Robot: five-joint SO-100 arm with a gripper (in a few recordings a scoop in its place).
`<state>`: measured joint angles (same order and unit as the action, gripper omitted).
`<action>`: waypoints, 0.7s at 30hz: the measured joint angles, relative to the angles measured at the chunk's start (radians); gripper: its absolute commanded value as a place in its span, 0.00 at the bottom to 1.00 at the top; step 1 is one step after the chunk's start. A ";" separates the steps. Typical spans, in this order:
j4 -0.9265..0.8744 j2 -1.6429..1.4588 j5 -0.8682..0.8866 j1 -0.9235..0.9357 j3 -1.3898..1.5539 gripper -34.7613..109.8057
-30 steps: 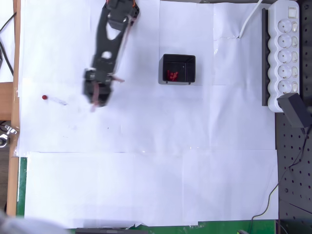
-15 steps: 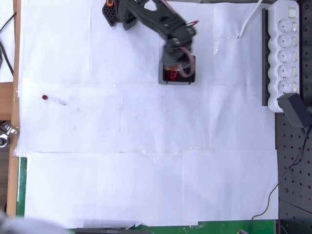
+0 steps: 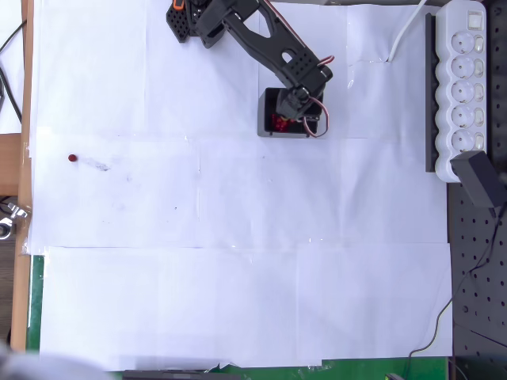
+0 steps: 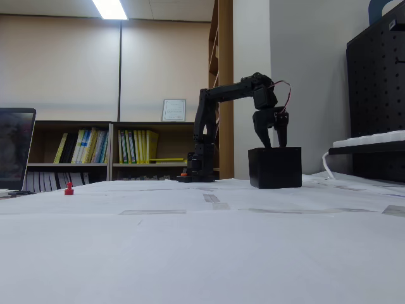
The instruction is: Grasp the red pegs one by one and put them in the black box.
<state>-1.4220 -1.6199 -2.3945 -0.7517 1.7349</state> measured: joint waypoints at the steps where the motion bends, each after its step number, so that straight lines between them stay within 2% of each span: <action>1: -0.011 0.003 0.000 -0.002 0.000 0.40; 6: -0.071 0.184 0.009 0.083 0.000 0.41; 11: -0.104 0.502 0.210 0.373 -0.117 0.41; 16: 0.169 0.710 0.525 0.796 -0.595 0.41; 19: 0.408 0.770 0.704 1.008 -0.910 0.41; 21: 0.615 0.770 0.762 1.124 -1.062 0.41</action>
<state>-0.8069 -0.8498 -1.6322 0.3728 0.6734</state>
